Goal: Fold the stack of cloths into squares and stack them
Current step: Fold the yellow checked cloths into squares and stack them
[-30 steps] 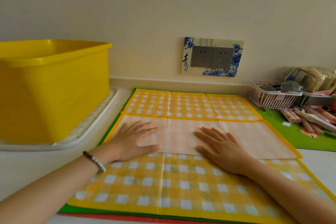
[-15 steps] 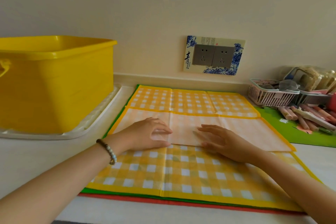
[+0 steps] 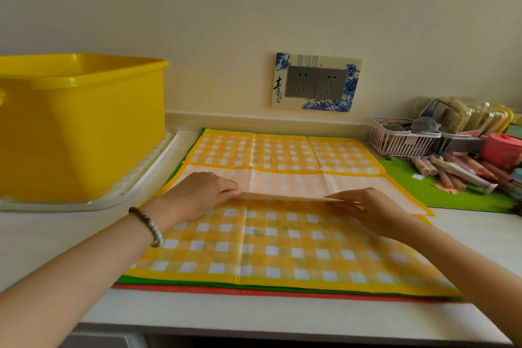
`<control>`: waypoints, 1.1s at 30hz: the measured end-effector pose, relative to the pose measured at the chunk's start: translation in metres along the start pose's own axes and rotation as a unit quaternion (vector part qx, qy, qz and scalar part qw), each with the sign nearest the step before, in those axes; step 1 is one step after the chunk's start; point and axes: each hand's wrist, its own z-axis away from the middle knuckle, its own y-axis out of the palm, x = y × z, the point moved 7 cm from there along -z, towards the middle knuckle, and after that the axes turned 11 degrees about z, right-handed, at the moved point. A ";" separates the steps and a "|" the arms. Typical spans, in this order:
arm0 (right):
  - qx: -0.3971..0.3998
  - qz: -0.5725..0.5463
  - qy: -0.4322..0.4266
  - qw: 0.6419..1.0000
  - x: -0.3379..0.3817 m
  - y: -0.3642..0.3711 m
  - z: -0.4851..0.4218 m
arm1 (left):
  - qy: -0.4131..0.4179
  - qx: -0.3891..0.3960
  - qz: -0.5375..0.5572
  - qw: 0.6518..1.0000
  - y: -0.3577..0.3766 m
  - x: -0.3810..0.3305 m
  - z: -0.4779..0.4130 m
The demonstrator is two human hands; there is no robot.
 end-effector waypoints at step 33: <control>-0.068 0.004 0.096 0.993 -0.054 -0.002 -0.134 | -0.071 0.010 0.022 0.997 0.021 0.012 -0.079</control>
